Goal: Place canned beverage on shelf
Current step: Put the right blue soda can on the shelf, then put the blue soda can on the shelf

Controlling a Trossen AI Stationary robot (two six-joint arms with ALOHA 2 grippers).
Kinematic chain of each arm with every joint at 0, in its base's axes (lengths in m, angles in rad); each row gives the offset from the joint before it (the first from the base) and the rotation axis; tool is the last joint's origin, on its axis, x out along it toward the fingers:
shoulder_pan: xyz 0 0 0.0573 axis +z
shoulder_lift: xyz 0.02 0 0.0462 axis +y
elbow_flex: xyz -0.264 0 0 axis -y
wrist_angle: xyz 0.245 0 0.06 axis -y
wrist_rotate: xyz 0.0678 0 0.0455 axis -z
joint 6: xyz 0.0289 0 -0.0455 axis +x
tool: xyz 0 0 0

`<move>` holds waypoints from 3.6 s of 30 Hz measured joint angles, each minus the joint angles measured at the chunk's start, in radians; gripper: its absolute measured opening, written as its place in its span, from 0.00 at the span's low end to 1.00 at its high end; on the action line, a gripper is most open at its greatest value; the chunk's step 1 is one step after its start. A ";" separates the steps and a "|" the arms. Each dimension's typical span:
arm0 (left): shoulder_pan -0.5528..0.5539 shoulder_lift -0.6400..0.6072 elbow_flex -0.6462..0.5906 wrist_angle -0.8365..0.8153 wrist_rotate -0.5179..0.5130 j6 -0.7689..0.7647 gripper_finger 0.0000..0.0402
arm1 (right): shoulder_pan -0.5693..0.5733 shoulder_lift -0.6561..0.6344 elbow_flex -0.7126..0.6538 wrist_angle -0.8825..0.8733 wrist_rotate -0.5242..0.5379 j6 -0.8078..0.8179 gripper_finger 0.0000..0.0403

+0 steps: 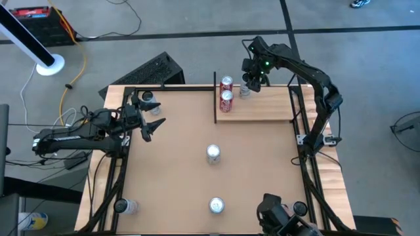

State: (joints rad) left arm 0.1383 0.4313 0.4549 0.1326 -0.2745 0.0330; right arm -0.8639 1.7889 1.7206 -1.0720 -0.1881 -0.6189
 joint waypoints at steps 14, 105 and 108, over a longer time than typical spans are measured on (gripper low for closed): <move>0.000 0.000 0.000 0.000 0.000 -0.003 0.80 | 0.006 0.000 0.000 0.027 0.002 0.016 0.71; 0.724 0.652 0.542 -0.908 0.020 -0.137 0.80 | 0.321 -0.150 0.418 -0.438 0.057 0.212 0.98; 0.724 0.681 0.542 -0.908 -0.002 -0.123 0.80 | 0.322 -0.162 0.418 -0.438 0.058 0.224 0.98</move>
State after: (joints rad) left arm 0.8623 1.1120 0.9966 -0.7750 -0.2767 -0.0902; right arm -0.5423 1.6268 2.1391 -1.5105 -0.1305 -0.3954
